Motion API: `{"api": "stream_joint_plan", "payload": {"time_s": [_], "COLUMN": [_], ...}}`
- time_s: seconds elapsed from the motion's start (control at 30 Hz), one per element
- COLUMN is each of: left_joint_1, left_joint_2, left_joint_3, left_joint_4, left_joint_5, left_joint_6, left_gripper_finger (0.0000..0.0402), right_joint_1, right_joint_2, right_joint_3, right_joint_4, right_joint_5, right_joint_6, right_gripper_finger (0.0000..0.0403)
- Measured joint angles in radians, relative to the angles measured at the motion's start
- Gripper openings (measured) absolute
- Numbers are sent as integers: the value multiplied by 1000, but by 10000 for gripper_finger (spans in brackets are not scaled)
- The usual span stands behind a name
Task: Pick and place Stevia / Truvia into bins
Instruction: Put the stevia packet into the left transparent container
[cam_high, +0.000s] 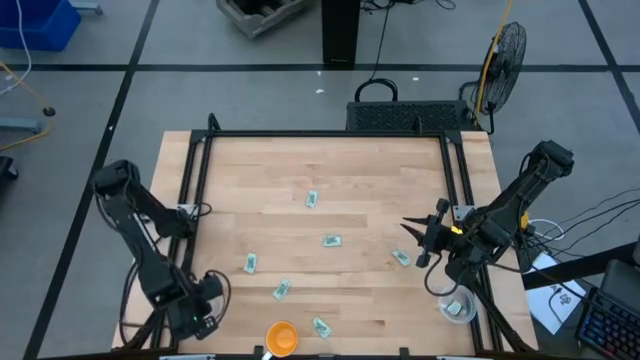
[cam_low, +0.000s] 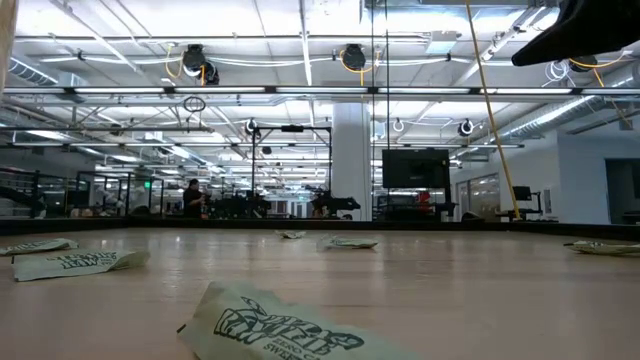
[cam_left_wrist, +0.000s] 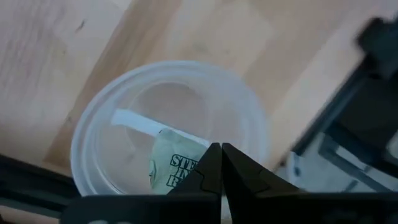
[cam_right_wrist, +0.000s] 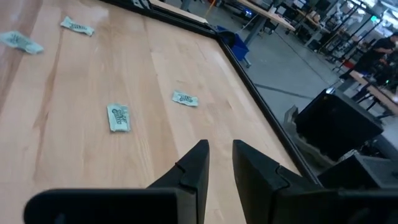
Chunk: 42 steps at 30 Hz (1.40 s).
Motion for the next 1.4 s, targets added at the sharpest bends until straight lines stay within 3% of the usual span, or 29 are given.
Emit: {"api": "stream_joint_plan", "payload": {"time_s": [0.4,1.4], "left_joint_1": [-6,1], "left_joint_2": [97,97], "left_joint_3": [0,0], "left_joint_4": [-3,-53], "left_joint_5": [-8,-9], "left_joint_6": [-5,-144], "left_gripper_finger": [36,46], "right_joint_1": [-7,-166], "right_joint_2": [0,0], "right_joint_3": [0,0], "right_joint_4": [0,49], "right_joint_5": [0,-2], "right_joint_6": [-103,-99], "right_gripper_finger": [64,63]}}
